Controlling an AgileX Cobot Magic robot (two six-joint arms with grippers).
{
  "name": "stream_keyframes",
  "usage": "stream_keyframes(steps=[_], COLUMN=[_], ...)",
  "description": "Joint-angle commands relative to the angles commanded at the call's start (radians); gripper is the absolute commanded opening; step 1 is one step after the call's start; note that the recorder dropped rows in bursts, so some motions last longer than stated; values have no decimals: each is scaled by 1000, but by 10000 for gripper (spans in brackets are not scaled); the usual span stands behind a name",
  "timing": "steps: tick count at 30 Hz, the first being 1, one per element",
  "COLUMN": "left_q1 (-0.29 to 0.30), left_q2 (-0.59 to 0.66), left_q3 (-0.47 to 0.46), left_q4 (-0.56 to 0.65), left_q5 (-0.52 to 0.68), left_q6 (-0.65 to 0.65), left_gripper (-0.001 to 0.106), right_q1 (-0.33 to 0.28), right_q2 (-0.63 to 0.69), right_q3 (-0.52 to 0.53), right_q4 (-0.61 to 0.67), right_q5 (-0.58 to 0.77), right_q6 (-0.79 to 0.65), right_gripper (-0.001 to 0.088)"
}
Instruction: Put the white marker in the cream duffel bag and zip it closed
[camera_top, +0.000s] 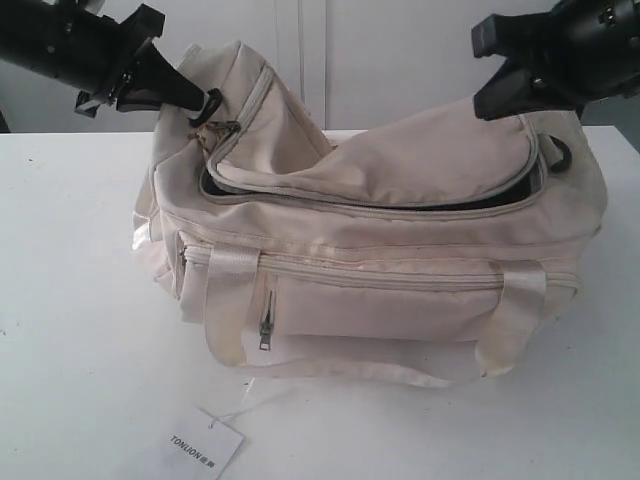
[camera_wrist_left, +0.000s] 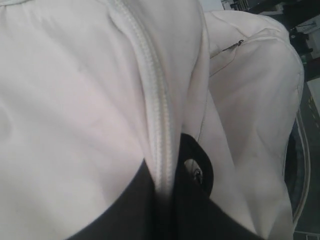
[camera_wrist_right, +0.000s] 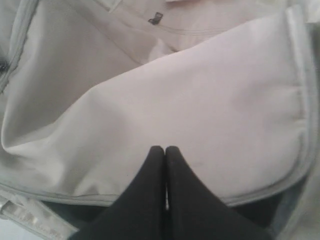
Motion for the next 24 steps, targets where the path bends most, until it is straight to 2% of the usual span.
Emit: stream_keyframes(steps=[5, 16, 18, 21, 24], left_q1=[0, 0, 0, 0, 0], left_q2=[0, 0, 0, 0, 0], left_q3=[0, 0, 0, 0, 0], left_q4=[-4, -9, -9, -9, -9], left_q5=[2, 4, 4, 4, 4], left_q6=[0, 0, 19, 19, 19], left_gripper=[0, 0, 0, 0, 0], right_q1=[31, 33, 33, 35, 71], right_q2=[39, 138, 125, 97, 85], right_q3=[28, 31, 31, 31, 31], right_q4=[1, 14, 68, 221, 269], right_q5=[-54, -64, -64, -25, -23], right_q6=[0, 0, -4, -133, -180], right_gripper=[0, 0, 0, 0, 0])
